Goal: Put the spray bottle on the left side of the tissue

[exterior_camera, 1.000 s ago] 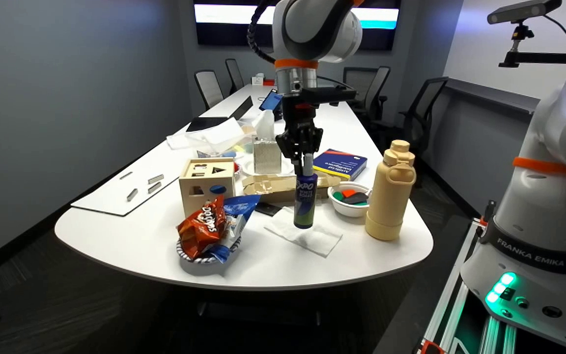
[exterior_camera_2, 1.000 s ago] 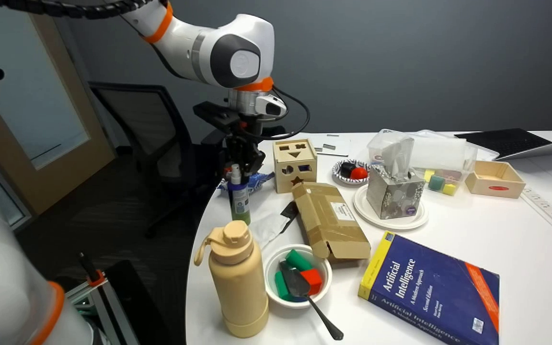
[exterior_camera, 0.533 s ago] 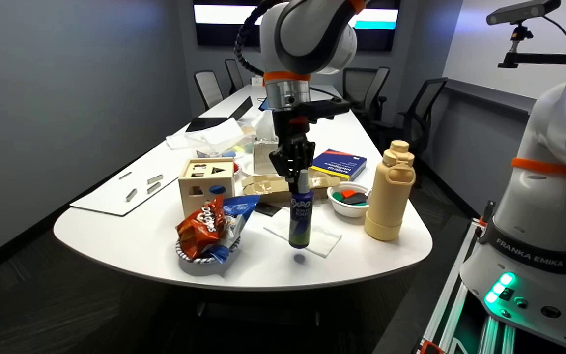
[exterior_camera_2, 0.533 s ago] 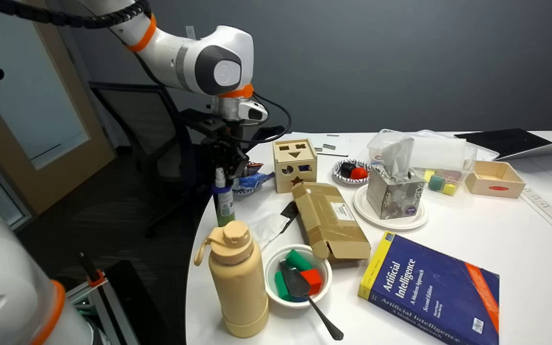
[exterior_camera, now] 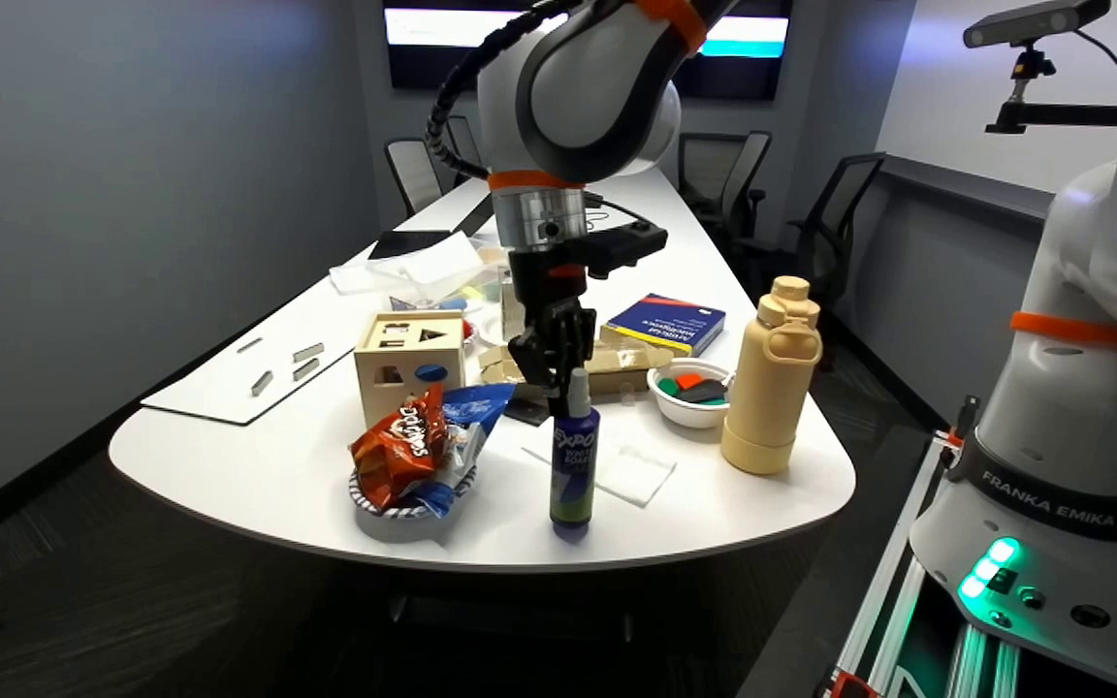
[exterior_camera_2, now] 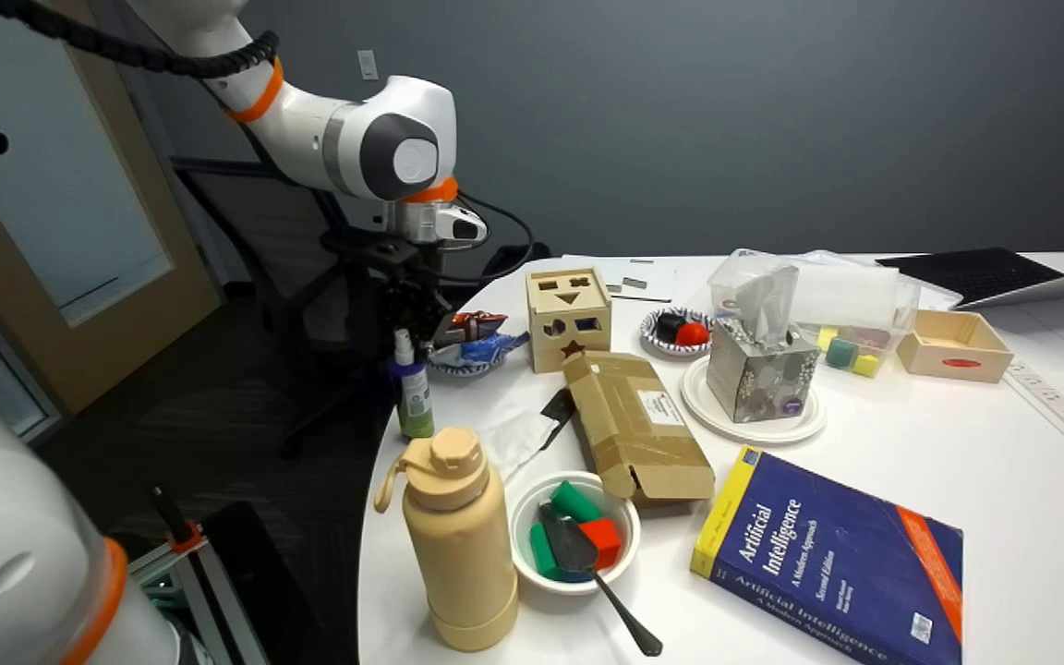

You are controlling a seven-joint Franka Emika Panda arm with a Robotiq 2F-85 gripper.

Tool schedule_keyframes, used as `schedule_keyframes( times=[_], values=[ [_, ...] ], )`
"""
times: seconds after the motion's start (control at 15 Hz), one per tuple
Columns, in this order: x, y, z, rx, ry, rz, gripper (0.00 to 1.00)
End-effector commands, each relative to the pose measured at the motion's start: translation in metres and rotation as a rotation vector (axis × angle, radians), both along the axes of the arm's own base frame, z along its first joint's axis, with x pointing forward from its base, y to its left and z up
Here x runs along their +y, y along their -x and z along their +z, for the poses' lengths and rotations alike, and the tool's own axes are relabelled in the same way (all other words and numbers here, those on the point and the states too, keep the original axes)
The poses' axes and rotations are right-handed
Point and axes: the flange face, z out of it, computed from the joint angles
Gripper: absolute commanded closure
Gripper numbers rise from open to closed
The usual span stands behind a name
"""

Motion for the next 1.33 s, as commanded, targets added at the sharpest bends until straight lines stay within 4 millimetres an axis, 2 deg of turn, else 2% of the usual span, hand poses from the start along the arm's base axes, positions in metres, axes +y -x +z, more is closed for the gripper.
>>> schedule_keyframes(
  times=[0.0, 0.13, 0.53, 0.87, 1.27],
  values=[
    [0.014, -0.013, -0.006, -0.018, 0.007, 0.054, 0.93],
    [0.018, -0.020, -0.014, -0.032, 0.020, 0.073, 0.93],
    [0.031, -0.037, -0.014, -0.074, 0.027, 0.118, 0.93],
    [0.029, -0.042, -0.009, -0.080, 0.031, 0.119, 0.93],
    [0.019, -0.039, -0.004, -0.061, 0.068, 0.119, 0.93]
  ],
)
